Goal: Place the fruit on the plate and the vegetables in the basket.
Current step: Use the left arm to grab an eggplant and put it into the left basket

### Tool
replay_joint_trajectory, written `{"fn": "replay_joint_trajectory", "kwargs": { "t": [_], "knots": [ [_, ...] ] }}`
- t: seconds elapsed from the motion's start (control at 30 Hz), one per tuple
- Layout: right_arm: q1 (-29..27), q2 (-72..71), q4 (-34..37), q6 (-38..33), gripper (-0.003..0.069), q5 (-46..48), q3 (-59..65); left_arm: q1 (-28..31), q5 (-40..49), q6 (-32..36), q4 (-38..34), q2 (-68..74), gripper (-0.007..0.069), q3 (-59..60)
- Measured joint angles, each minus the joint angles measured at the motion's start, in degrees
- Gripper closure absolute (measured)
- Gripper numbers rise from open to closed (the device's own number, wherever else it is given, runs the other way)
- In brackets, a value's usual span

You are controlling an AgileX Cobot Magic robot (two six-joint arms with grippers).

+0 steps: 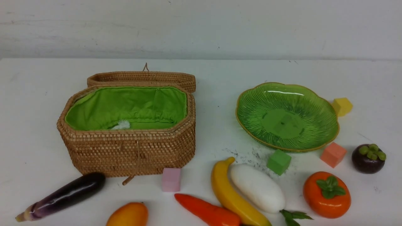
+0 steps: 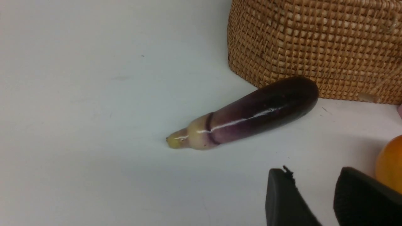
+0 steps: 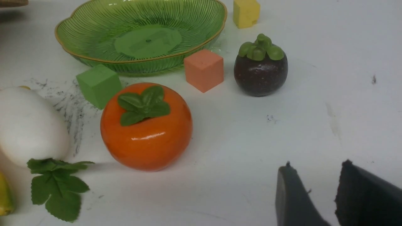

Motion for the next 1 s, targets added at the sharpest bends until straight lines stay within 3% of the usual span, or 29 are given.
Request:
{"fn": "replay_joint_trajectory", "kwargs": {
  "t": [0.43, 0.73, 0.9, 1.0],
  "knots": [
    [0.0, 0.0, 0.0, 0.0, 0.0414, 0.0, 0.0, 0.0, -0.89, 0.0, 0.0, 0.0, 0.0386, 0.0],
    [0.0, 0.0, 0.0, 0.49, 0.0414, -1.12, 0.17, 0.0, -19.59, 0.0, -1.1, 0.0, 0.0386, 0.0],
    [0.0, 0.0, 0.0, 0.66, 0.0414, -1.69, 0.3, 0.0, -21.83, 0.06, -1.1, 0.0, 0.0386, 0.0],
    [0.0, 0.0, 0.0, 0.66, 0.0414, -1.84, 0.34, 0.0, -30.04, -1.75, -2.29, 0.0, 0.0386, 0.0]
  ]
}}
